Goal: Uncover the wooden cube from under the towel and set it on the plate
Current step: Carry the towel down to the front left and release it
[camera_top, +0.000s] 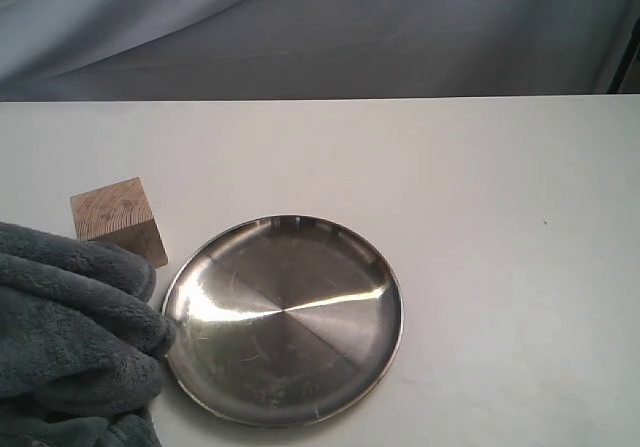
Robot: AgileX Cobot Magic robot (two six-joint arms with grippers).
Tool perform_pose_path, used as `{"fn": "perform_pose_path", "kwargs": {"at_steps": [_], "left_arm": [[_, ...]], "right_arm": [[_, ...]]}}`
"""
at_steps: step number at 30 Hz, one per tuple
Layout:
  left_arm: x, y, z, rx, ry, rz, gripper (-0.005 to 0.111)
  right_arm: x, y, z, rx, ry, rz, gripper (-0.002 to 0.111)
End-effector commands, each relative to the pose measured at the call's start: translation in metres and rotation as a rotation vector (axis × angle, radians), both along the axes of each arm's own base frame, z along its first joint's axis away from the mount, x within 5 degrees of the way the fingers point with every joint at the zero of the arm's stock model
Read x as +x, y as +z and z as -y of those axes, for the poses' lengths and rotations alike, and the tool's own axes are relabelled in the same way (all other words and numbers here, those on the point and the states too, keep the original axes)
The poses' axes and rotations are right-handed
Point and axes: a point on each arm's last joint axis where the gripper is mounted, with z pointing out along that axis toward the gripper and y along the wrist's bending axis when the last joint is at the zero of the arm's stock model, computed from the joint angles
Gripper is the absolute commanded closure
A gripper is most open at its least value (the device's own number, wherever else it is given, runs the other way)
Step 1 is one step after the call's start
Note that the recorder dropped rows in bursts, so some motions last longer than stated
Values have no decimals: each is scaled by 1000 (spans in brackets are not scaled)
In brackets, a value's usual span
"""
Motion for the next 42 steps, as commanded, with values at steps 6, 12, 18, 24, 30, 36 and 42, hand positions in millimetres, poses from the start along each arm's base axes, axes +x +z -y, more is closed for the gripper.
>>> {"fn": "perform_pose_path", "kwargs": {"at_steps": [6, 12, 18, 24, 30, 36, 42], "left_arm": [[-2, -31, 5, -88, 5, -19, 106], [1, -29, 5, -87, -2, 20, 80], [1, -27, 5, -104, 8, 29, 4], [7, 7, 10, -232, 19, 153, 3], [23, -9, 21, -330, -16, 34, 3], [50, -29, 39, -450, -138, -66, 3], [75, -47, 43, -412, -188, -114, 3]], "right_arm": [[0, 0, 0, 7, 0, 4, 108], [0, 0, 0, 7, 0, 4, 108], [0, 0, 0, 7, 0, 4, 108], [0, 0, 0, 7, 0, 4, 108], [0, 0, 0, 7, 0, 4, 108], [0, 0, 0, 7, 0, 4, 108], [0, 0, 0, 7, 0, 4, 108]]}}
